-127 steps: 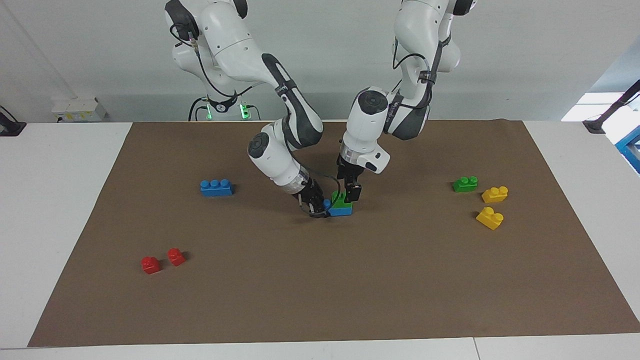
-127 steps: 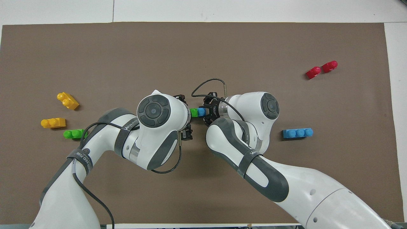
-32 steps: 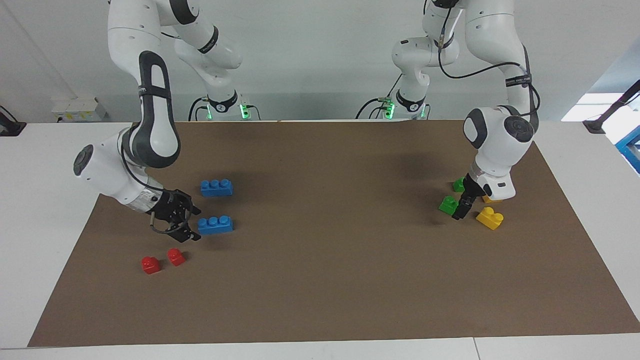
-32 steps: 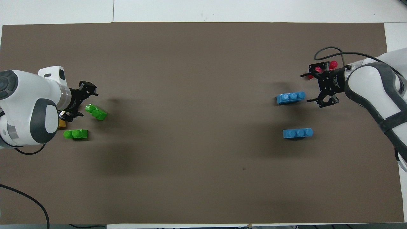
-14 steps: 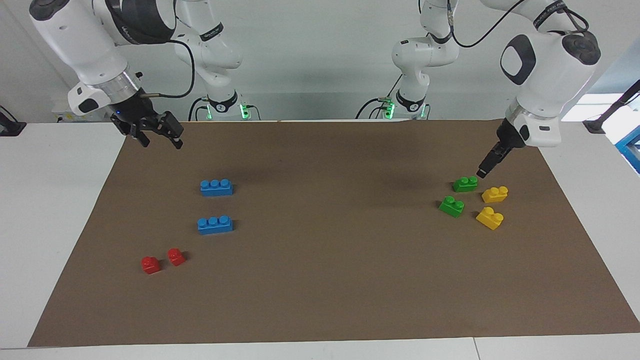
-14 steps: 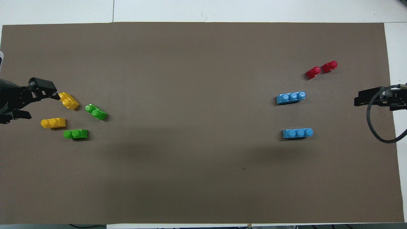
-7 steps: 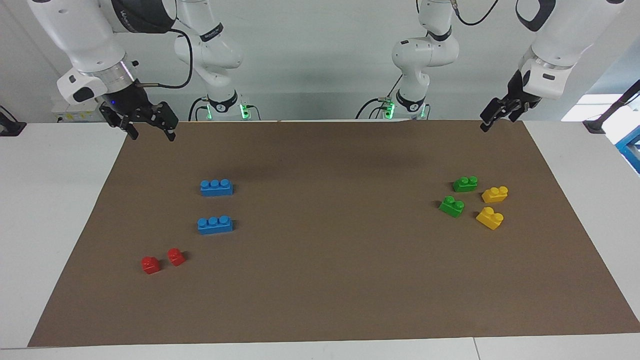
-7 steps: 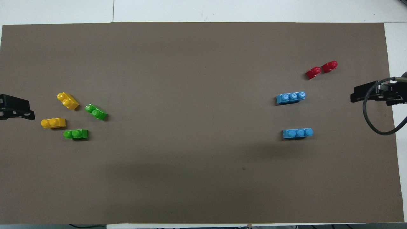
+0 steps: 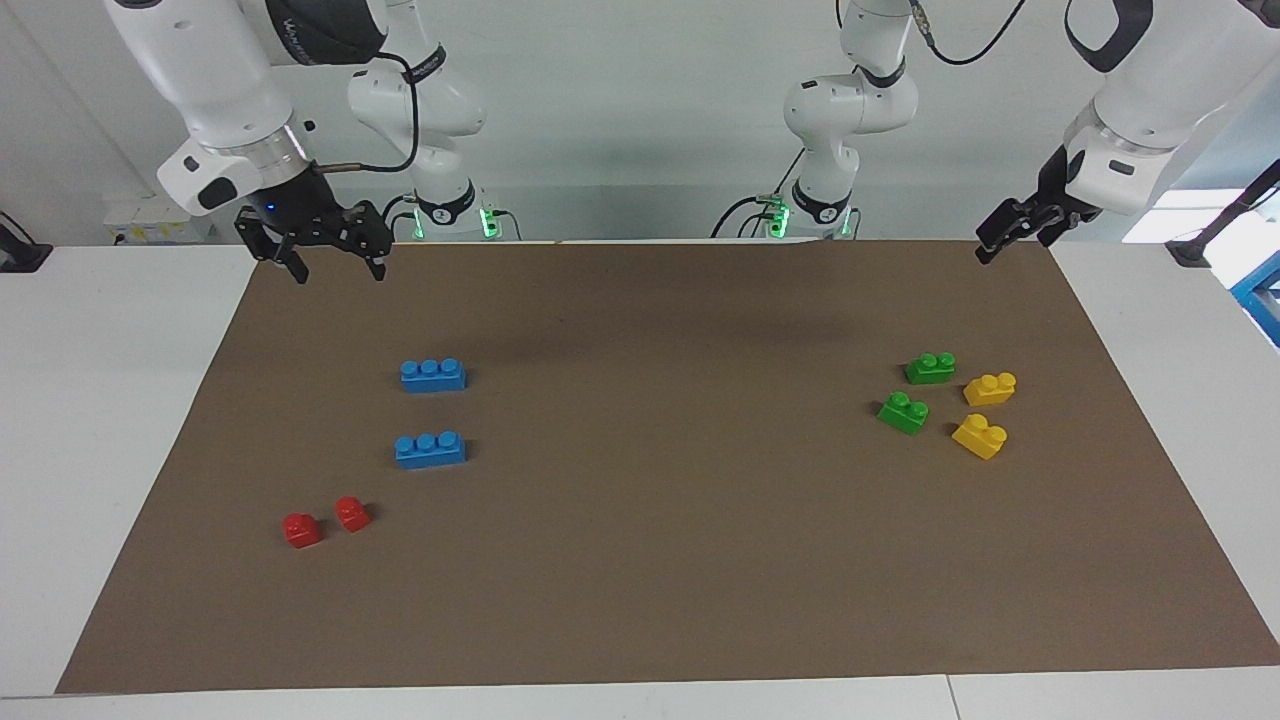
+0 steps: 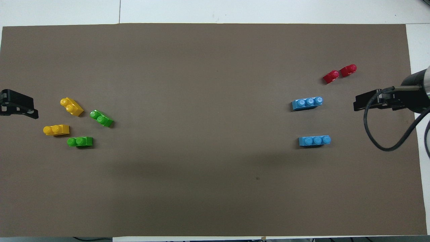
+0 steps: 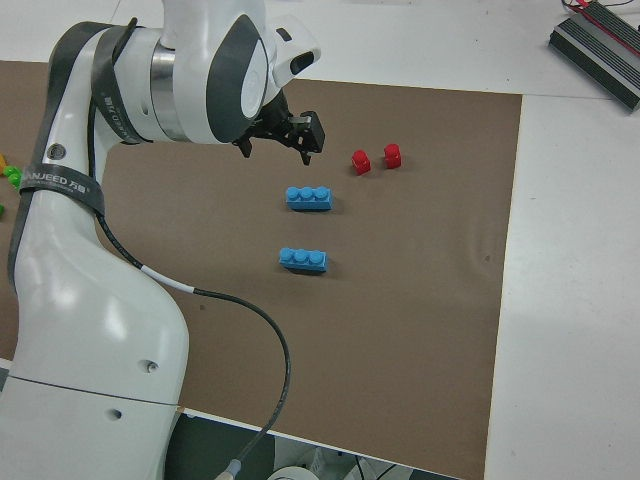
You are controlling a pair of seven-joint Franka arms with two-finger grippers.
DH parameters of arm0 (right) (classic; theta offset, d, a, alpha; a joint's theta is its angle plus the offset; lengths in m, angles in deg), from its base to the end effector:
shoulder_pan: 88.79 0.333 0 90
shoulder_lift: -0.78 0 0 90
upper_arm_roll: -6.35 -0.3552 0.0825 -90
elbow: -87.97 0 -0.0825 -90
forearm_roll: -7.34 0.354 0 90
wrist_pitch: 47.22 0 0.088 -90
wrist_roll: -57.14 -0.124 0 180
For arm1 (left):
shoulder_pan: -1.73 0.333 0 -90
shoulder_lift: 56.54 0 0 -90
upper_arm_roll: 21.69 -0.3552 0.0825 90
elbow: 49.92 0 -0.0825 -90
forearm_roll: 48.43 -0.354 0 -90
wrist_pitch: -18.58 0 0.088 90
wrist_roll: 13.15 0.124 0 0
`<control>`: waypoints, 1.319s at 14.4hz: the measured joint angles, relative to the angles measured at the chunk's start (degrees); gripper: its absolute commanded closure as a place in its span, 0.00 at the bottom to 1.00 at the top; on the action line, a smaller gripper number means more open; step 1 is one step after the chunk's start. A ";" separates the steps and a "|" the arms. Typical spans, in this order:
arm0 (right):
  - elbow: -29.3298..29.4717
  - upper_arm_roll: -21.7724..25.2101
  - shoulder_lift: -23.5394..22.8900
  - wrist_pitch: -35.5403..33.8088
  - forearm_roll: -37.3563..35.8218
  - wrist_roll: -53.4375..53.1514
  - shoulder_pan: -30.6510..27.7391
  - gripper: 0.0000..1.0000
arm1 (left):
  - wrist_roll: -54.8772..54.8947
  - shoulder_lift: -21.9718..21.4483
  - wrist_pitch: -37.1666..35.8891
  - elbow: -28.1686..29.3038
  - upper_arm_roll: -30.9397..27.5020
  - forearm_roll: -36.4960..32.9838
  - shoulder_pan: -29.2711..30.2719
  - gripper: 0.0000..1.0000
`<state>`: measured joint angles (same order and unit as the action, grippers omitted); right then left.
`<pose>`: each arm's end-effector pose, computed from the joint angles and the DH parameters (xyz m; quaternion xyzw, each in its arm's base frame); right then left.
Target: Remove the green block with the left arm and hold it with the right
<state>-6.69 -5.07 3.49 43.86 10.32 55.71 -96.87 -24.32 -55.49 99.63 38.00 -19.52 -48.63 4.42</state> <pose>0.5072 0.0387 0.6364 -0.9996 -0.0158 0.0089 0.0210 0.5115 0.0053 0.6405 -0.9924 -0.1017 0.0686 0.0078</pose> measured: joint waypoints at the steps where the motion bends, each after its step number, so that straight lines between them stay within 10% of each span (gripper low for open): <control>1: 0.23 -0.27 0.03 -0.54 0.00 0.74 0.90 0.00 | 0.02 0.42 0.31 -0.06 0.02 0.01 0.00 0.00; 19: -0.02 -3.58 1.78 -3.97 -0.54 -9.11 -0.60 0.00 | 4.82 0.55 -1.33 -4.33 1.30 0.83 -0.02 0.00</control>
<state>-6.71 -8.65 5.27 39.89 9.78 46.60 -97.47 -19.50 -54.94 98.30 33.67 -18.22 -47.81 4.40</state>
